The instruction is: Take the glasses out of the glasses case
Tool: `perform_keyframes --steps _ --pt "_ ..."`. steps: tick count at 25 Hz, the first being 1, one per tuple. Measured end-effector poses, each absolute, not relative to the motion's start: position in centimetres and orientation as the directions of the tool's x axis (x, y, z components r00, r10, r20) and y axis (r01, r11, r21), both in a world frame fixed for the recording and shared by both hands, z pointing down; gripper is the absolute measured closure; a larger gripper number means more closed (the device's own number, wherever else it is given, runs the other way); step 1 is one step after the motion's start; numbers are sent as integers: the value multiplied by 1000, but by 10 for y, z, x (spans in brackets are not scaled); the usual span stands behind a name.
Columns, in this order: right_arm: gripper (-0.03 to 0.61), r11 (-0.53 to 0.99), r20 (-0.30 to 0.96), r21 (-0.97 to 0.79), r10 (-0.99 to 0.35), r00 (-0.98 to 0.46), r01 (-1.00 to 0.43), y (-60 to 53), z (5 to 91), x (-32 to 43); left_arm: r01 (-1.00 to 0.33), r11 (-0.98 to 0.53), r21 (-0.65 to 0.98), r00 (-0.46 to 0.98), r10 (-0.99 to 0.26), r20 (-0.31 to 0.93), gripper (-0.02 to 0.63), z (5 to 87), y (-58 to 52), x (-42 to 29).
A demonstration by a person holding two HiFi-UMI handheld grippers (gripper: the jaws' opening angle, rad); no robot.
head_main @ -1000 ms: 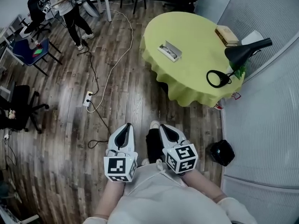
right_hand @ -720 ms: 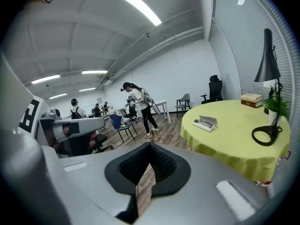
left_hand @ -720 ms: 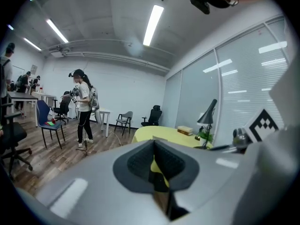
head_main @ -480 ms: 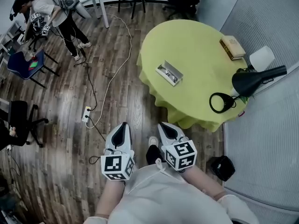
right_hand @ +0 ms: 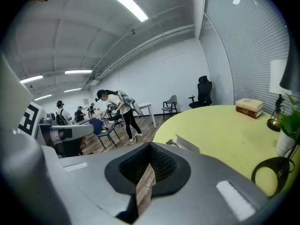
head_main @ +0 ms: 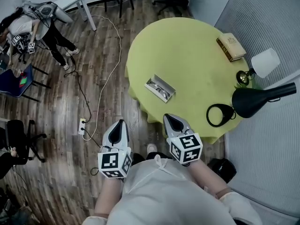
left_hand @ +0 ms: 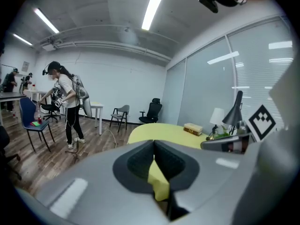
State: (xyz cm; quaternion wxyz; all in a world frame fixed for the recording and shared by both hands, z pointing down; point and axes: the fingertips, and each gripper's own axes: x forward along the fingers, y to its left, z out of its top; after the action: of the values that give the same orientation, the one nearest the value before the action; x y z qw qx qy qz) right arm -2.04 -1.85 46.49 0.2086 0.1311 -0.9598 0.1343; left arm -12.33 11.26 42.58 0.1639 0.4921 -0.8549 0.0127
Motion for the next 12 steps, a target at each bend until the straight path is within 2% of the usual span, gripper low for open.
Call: perform_keyframes --steps 7,12 --pt "579 893 477 -207 -264 -839 -399 -76 493 -34 -886 442 140 -383 -868 315 607 442 43 -162" --pt "579 835 473 -206 -372 -799 -510 -120 492 -48 -934 330 136 -270 -902 337 607 450 -16 -192"
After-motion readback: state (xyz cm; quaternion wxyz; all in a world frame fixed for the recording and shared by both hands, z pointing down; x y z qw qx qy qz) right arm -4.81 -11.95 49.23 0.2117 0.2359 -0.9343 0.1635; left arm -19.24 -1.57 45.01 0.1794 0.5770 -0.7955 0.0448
